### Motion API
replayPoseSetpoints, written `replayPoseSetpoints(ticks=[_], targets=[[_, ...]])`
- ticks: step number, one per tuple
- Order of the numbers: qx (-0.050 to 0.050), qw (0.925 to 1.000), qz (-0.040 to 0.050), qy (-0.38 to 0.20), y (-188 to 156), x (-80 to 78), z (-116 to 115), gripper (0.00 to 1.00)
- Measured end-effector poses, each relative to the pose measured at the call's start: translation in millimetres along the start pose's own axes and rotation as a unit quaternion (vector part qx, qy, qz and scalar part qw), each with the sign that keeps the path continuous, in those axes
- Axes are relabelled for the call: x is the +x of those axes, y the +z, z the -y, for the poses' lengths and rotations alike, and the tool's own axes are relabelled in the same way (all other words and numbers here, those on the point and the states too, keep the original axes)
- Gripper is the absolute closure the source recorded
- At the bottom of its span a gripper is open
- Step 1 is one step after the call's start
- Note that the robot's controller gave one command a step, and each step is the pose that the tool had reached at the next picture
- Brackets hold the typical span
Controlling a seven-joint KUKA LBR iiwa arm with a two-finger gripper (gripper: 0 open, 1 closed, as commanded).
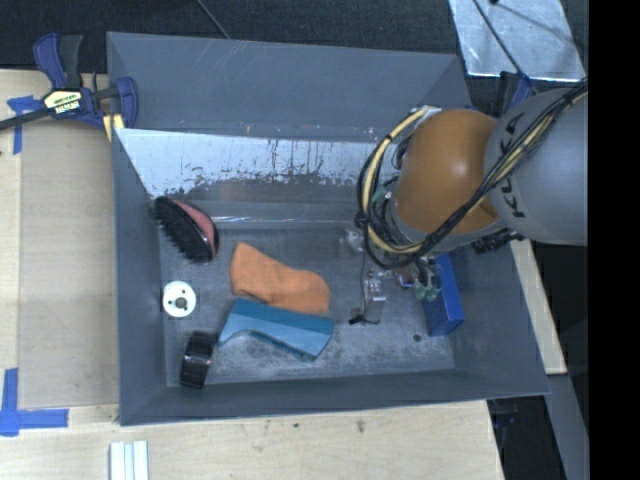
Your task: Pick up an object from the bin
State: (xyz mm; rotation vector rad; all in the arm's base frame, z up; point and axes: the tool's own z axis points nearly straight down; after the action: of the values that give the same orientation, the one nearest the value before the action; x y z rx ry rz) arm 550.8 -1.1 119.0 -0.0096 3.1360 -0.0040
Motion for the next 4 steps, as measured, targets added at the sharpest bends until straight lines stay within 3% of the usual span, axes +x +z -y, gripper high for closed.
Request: replayPoseSetpoints(ticks=[1, 2, 4], targets=[[-0.003, 0.9998, 0.0033, 0.018, 49, -29.5, -84, 0.00], [-0.002, 0.9982, -0.0007, 0.061, 47, -13.6, -104, 1.00], [-0.002, 0.9982, -0.0007, 0.060, 46, -13.3, -104, 1.00]])
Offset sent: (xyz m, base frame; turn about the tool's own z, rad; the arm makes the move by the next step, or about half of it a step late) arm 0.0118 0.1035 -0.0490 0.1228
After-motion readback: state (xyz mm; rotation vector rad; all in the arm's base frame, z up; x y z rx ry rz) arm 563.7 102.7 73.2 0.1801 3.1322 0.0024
